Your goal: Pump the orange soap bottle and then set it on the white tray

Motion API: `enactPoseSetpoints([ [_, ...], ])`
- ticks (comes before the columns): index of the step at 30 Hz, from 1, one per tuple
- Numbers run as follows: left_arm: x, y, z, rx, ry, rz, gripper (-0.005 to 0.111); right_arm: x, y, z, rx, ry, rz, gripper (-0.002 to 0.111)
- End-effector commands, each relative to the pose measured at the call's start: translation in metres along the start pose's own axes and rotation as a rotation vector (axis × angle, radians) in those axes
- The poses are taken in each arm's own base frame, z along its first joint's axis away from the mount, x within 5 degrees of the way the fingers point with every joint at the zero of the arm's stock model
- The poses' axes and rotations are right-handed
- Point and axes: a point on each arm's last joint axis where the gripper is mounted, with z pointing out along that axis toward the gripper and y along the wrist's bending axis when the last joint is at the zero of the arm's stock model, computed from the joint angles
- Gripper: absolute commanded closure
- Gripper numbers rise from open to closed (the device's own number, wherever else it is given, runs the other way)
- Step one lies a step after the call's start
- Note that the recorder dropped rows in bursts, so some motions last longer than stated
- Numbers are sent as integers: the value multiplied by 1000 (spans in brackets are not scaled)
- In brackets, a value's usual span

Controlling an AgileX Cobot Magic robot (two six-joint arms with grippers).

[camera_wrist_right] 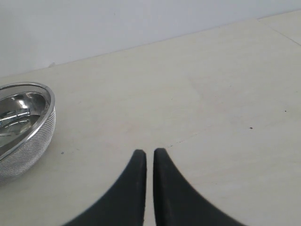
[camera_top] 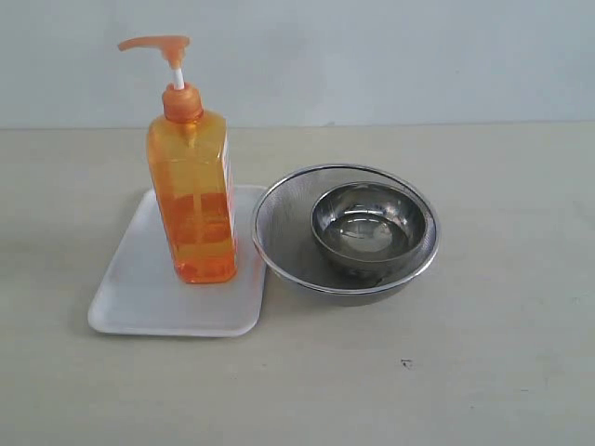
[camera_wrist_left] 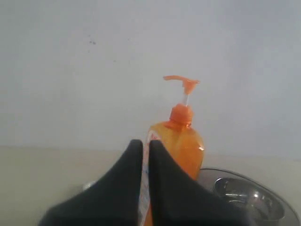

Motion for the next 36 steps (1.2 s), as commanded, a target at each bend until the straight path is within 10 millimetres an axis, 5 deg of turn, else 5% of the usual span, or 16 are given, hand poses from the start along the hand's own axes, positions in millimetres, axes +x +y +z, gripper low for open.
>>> enactPoseSetpoints([
  [1, 10, 12, -1, -133, 93, -114, 102, -1, 0, 0, -2, -10, 1, 107],
  [6, 14, 16, -3, -191, 126, -224, 102, -1, 0, 0, -2, -10, 1, 107],
  [15, 1, 3, 0, -34, -5, -516, 102, -1, 0, 0, -2, -10, 1, 107],
  [23, 25, 9, -4, -92, 270, 28, 102, -1, 0, 0, -2, -10, 1, 107],
  [36, 34, 11, -7, -95, 384, 165, 102, -1, 0, 0, -2, -10, 1, 107],
])
